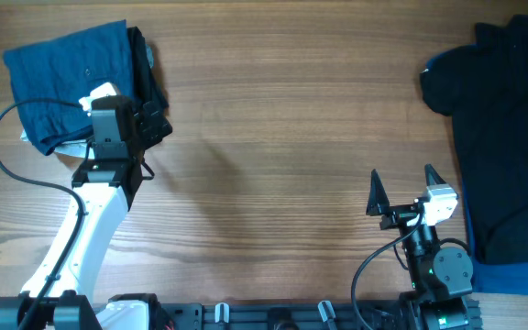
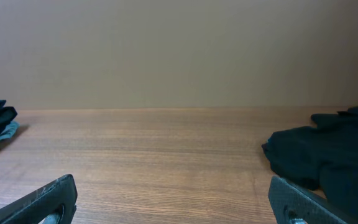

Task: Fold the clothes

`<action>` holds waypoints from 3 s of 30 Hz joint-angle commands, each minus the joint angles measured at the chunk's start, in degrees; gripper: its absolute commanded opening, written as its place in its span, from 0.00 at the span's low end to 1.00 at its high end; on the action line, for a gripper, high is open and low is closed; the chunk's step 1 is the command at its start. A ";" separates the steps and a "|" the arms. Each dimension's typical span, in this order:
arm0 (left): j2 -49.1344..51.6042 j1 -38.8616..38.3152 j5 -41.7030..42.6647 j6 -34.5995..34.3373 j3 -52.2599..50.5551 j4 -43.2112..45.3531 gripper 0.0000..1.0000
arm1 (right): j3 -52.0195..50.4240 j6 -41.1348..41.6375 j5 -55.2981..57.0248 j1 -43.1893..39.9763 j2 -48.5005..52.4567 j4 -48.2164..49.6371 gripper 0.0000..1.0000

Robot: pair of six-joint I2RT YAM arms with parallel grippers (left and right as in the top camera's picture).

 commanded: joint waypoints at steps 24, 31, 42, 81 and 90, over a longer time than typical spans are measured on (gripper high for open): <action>-61.88 -0.11 4.94 0.22 -27.04 -8.83 1.00 | -0.07 0.04 -0.74 -0.31 -0.57 0.13 1.00; -71.93 -0.11 6.82 0.22 -35.01 -7.04 1.00 | -0.07 0.02 -0.74 -0.31 -0.57 0.13 1.00; -77.57 -1.11 7.23 0.52 -43.08 6.01 1.00 | -0.07 0.04 -0.74 -0.31 -0.57 0.13 1.00; -77.53 4.42 11.10 23.89 -44.48 6.01 1.00 | -0.07 0.02 -0.74 -0.31 -0.57 0.13 1.00; -77.53 4.42 11.10 23.89 -44.48 6.01 1.00 | -0.07 0.02 -0.74 -0.31 -0.57 0.13 1.00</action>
